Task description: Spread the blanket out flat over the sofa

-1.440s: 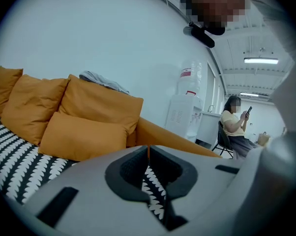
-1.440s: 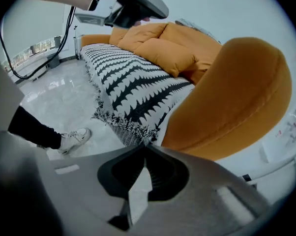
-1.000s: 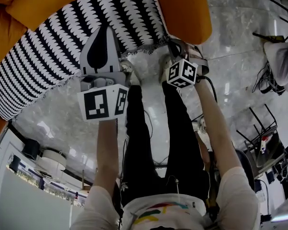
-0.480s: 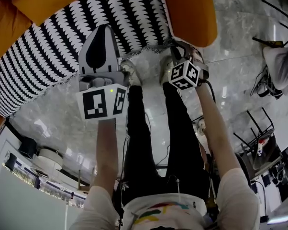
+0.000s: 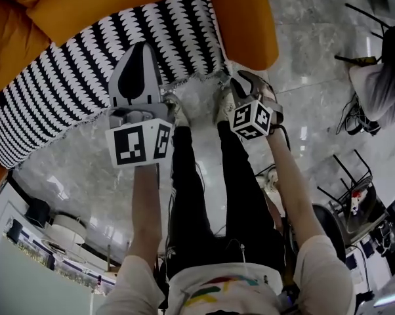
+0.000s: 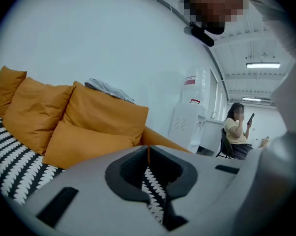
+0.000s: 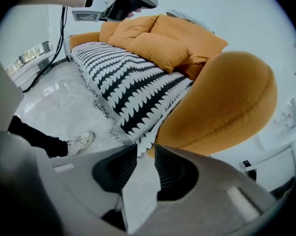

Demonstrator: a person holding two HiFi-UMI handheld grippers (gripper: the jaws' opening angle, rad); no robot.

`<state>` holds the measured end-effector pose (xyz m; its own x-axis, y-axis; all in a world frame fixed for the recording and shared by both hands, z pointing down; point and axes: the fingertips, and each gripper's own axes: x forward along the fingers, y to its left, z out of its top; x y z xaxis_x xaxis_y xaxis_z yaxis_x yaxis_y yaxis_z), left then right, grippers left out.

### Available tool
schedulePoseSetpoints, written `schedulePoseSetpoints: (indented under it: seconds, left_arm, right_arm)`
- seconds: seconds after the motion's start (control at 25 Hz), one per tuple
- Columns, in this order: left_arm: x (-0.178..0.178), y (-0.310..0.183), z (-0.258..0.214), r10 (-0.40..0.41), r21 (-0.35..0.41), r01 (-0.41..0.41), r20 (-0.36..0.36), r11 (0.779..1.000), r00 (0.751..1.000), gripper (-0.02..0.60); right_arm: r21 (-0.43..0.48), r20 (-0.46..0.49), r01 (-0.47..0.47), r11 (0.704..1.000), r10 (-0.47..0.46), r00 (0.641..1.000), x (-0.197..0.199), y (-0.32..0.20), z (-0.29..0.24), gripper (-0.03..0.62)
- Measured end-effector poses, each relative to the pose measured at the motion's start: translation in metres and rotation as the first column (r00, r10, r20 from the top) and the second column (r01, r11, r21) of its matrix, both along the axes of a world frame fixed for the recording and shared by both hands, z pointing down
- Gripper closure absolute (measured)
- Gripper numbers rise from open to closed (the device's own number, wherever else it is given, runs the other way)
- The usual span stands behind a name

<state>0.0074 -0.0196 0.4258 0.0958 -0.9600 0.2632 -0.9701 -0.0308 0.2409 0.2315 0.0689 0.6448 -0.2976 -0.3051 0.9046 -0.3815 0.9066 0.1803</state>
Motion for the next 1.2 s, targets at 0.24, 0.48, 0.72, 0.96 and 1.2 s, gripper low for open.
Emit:
schedulePoseSetpoints:
  seconds: [0.24,0.48,0.72,0.96,1.2]
  left_arm:
    - [-0.025,-0.012,-0.054,-0.014,0.076,0.014,0.005,0.997,1.0,0.563]
    - [-0.021,-0.021,-0.143,-0.045,0.128,0.043,0.012,0.991,0.999,0.563]
    - [-0.056,-0.022,-0.251,-0.144,0.187,0.14,0.007,0.972,0.99,0.563]
    - [-0.063,0.003,-0.371,-0.208,0.196,0.203,0.004,0.959,0.978,0.563]
    - [-0.056,0.042,-0.473,-0.258,0.31,0.212,0.117,0.927,0.959,0.565]
  right_arm:
    - [0.034,0.095,-0.052,0.998,0.049,0.994,-0.041,-0.012,-0.061,0.487]
    - [0.103,0.26,-0.185,0.977,0.154,0.953,-0.074,-0.058,-0.174,0.49]
    - [0.265,0.446,-0.314,0.912,0.173,0.878,-0.134,-0.134,-0.333,0.562]
    - [0.365,0.624,-0.394,0.844,0.092,0.776,-0.156,-0.137,-0.529,0.588]
    - [0.468,0.721,-0.391,0.792,-0.087,0.687,-0.168,-0.095,-0.671,0.589]
